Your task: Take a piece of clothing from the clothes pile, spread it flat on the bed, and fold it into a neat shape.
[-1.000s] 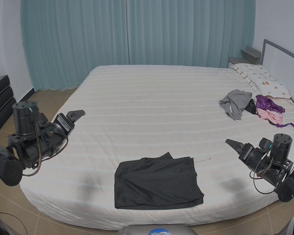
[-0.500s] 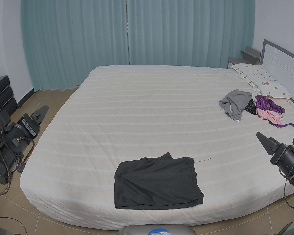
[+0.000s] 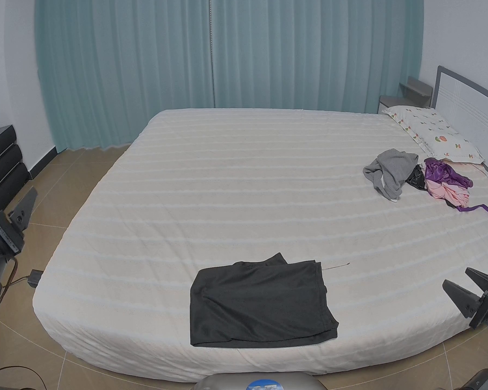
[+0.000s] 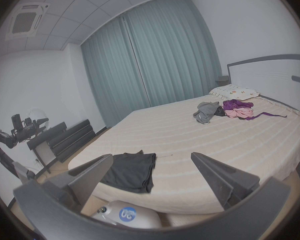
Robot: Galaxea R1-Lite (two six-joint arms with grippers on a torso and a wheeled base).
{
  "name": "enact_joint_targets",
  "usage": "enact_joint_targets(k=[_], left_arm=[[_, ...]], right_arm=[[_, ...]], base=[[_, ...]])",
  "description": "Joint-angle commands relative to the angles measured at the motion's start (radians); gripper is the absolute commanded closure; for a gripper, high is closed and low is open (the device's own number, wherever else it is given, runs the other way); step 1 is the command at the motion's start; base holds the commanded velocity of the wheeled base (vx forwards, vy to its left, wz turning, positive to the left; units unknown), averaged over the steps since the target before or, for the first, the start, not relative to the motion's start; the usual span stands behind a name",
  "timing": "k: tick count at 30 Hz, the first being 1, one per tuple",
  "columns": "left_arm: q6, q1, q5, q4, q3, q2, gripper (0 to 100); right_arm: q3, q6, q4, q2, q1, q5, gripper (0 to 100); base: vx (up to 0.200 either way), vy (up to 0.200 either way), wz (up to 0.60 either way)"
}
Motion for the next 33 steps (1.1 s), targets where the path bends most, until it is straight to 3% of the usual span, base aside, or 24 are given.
enact_joint_targets(k=[1, 4, 7, 9, 12, 23, 28, 33], left_arm=[[0.173, 0.018, 0.040, 0.246, 0.014, -0.350, 0], [0.230, 0.059, 0.042, 0.314, 0.014, -0.436, 0], [0.276, 0.114, 0.040, 0.320, 0.014, -0.482, 0], [0.345, 0.206, 0.036, 0.327, 0.014, -0.562, 0], [0.372, 0.274, 0.030, 0.346, 0.014, -0.624, 0], [0.392, 0.292, 0.022, 0.470, 0.015, -0.790, 0], [0.396, 0.308, -0.006, 0.484, 0.017, -0.865, 0], [0.397, 0.280, -0.036, 0.493, 0.026, -0.904, 0]], right_arm=[[-0.202, -0.109, 0.392, -0.400, -0.010, 0.045, 0], [-0.268, -0.170, 0.539, -0.472, -0.007, 0.045, 0], [-0.305, -0.202, 0.596, -0.504, -0.007, 0.045, 0], [-0.340, -0.245, 0.671, -0.541, -0.021, 0.042, 0], [-0.347, -0.258, 0.728, -0.585, -0.039, 0.034, 0], [-0.399, -0.316, 0.926, -0.778, -0.117, 0.031, 0], [-0.440, -0.320, 0.935, -0.817, -0.134, -0.030, 0], [-0.440, -0.299, 0.936, -0.817, -0.134, -0.044, 0]], base=[[0.000, 0.000, 0.00], [0.000, 0.000, 0.00], [0.000, 0.000, 0.00], [0.000, 0.000, 0.00], [0.000, 0.000, 0.00], [0.000, 0.000, 0.00], [0.000, 0.000, 0.00], [0.000, 0.000, 0.00]])
